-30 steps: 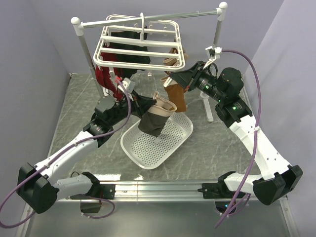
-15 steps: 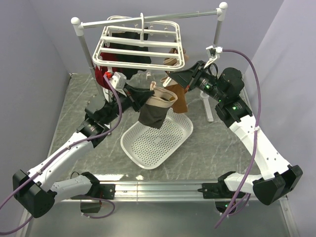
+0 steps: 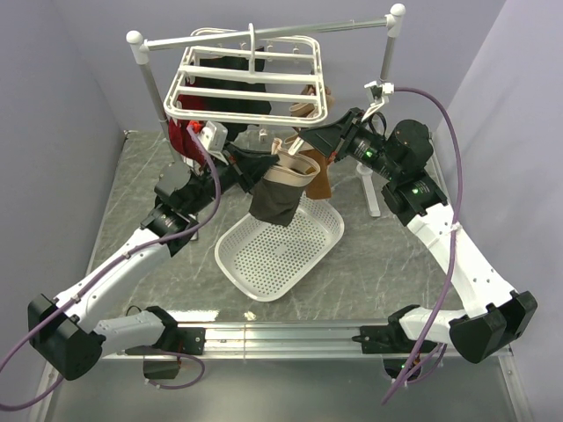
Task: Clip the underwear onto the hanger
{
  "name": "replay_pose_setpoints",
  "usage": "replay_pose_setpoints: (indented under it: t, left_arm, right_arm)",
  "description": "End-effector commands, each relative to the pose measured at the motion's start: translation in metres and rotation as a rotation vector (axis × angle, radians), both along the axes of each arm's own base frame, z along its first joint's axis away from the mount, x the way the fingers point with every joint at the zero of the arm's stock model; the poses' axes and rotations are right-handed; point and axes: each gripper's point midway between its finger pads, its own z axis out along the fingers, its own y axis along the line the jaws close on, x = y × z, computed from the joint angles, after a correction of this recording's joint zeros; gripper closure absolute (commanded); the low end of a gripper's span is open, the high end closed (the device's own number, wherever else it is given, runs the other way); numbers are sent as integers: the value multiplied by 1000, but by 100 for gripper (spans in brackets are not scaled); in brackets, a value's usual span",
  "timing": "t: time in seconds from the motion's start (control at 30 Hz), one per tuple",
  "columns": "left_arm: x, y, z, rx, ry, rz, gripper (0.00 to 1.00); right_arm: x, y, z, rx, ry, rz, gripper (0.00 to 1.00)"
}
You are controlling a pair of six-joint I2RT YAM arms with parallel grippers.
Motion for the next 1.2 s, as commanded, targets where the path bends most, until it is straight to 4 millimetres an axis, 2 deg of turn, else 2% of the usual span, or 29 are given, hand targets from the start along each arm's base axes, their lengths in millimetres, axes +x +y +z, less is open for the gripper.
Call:
replay_pose_setpoints:
  t: [0.0,0.63,1.03,1.17]
  left_arm:
    - [-10,2,40,-79,-84,-37,100]
    - [-8,-1,31,-92,-10,-109,100]
    - [-11,0,36,-130,9,-139,100]
    - [-6,1,36,-135,30,-128,100]
  right_arm:
    - [-4,0,7,3,-45,23,100]
    - [-6,0,16,6,-86,29,100]
    - [-4,1,8,-13,-84,26,100]
    - [-7,2,9,-7,-84,43,100]
